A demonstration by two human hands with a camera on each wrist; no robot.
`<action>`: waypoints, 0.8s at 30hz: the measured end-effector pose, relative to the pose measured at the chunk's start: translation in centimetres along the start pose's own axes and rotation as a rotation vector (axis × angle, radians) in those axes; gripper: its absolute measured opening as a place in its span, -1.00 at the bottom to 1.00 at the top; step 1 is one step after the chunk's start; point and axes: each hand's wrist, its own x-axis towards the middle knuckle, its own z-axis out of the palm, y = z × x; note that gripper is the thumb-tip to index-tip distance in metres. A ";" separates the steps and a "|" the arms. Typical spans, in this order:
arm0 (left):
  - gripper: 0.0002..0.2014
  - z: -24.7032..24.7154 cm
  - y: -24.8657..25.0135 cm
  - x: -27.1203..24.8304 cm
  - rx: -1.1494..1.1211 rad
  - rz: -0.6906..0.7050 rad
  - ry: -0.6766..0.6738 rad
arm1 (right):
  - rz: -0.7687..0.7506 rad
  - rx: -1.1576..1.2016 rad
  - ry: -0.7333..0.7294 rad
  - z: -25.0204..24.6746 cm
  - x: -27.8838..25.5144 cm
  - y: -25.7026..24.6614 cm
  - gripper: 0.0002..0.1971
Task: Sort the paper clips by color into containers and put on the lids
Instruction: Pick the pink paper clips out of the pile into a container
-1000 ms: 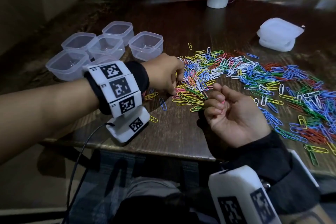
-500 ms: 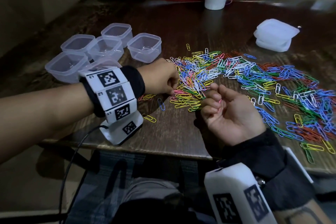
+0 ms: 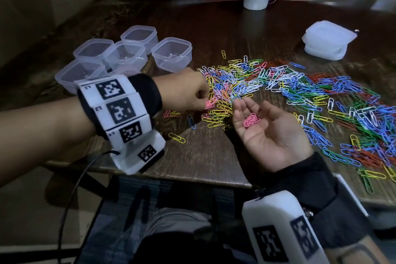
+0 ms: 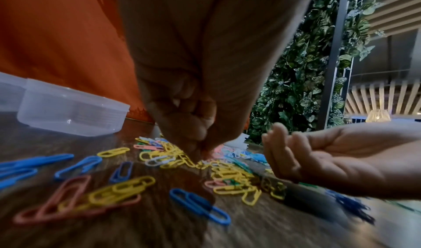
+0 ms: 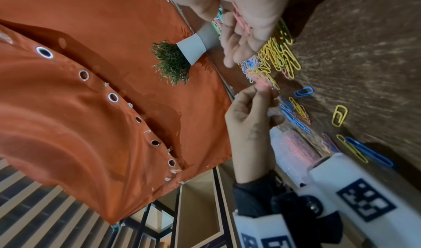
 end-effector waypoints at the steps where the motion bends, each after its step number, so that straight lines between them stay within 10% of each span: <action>1: -0.86 0.4 0.1 0.0 0.005 0.005 -0.004 | 0.008 0.002 -0.010 0.1 -0.1 0.0 -0.59; 24: -0.85 0.2 -0.2 -0.4 -0.114 0.010 -0.062 | -0.041 -0.071 0.025 0.2 -0.1 -0.5 -0.61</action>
